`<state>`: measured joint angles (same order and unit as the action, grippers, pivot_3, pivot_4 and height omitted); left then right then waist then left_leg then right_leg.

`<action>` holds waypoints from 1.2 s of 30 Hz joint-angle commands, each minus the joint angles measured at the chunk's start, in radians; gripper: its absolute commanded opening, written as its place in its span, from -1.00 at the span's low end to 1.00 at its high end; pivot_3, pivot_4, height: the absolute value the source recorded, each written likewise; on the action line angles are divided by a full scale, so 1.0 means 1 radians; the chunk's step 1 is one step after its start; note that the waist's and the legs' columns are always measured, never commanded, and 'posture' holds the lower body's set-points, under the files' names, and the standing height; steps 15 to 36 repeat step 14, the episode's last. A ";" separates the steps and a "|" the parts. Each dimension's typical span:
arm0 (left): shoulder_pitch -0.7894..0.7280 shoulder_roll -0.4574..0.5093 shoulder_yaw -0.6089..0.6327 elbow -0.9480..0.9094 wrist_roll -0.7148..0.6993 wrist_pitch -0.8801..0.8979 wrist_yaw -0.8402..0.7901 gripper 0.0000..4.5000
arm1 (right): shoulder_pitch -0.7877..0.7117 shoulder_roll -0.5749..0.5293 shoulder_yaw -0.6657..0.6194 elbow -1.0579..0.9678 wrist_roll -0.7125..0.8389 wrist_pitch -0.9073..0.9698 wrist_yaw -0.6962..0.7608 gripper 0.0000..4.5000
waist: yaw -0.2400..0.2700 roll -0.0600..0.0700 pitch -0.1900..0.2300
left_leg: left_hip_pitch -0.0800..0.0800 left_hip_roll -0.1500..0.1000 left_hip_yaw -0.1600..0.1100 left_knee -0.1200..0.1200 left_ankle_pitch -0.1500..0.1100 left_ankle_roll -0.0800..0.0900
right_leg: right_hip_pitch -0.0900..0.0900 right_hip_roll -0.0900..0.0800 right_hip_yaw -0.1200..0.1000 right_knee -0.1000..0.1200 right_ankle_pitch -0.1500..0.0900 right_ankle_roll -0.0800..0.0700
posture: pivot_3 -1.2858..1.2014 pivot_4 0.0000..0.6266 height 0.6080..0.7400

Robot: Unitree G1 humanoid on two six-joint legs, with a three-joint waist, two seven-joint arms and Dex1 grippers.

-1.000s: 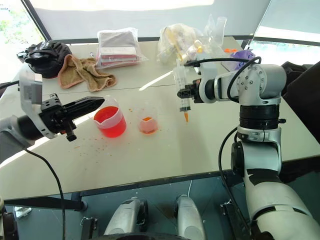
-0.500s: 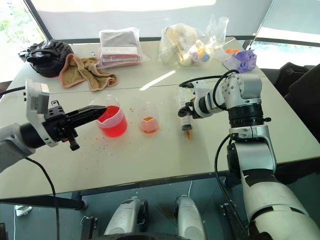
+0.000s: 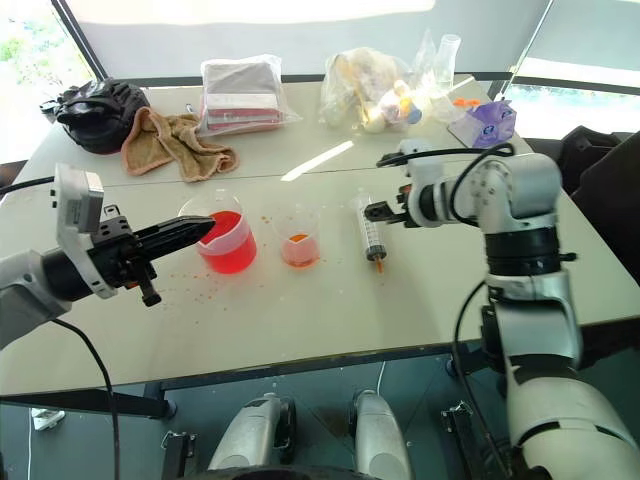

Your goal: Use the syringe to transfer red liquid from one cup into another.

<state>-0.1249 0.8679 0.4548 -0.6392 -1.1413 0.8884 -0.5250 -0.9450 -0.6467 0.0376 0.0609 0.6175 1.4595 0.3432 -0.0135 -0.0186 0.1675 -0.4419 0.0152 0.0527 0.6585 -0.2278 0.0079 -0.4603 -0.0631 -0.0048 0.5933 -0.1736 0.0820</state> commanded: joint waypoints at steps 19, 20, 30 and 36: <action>0.065 0.113 0.169 0.151 0.000 0.011 -0.160 -1.00 | 0.239 -0.279 -0.046 -0.406 0.158 -0.346 0.616 0.99 | 0.001 0.000 0.001 | 0.000 0.001 0.000 -0.002 -0.001 -0.001 | -0.002 -0.003 0.000 -0.002 0.000 0.000 | 0.03 -0.52 1.00; 0.065 0.113 0.169 0.151 0.000 0.011 -0.160 -1.00 | 0.239 -0.279 -0.046 -0.406 0.158 -0.346 0.616 0.99 | 0.001 0.000 0.001 | 0.000 0.001 0.000 -0.002 -0.001 -0.001 | -0.002 -0.003 0.000 -0.002 0.000 0.000 | 0.03 -0.52 1.00; 0.065 0.113 0.169 0.151 0.000 0.011 -0.160 -1.00 | 0.239 -0.279 -0.046 -0.406 0.158 -0.346 0.616 0.99 | 0.001 0.000 0.001 | 0.000 0.001 0.000 -0.002 -0.001 -0.001 | -0.002 -0.003 0.000 -0.002 0.000 0.000 | 0.03 -0.52 1.00; 0.065 0.113 0.169 0.151 0.000 0.011 -0.160 -1.00 | 0.239 -0.279 -0.046 -0.406 0.158 -0.346 0.616 0.99 | 0.001 0.000 0.001 | 0.000 0.001 0.000 -0.002 -0.001 -0.001 | -0.002 -0.003 0.000 -0.002 0.000 0.000 | 0.03 -0.52 1.00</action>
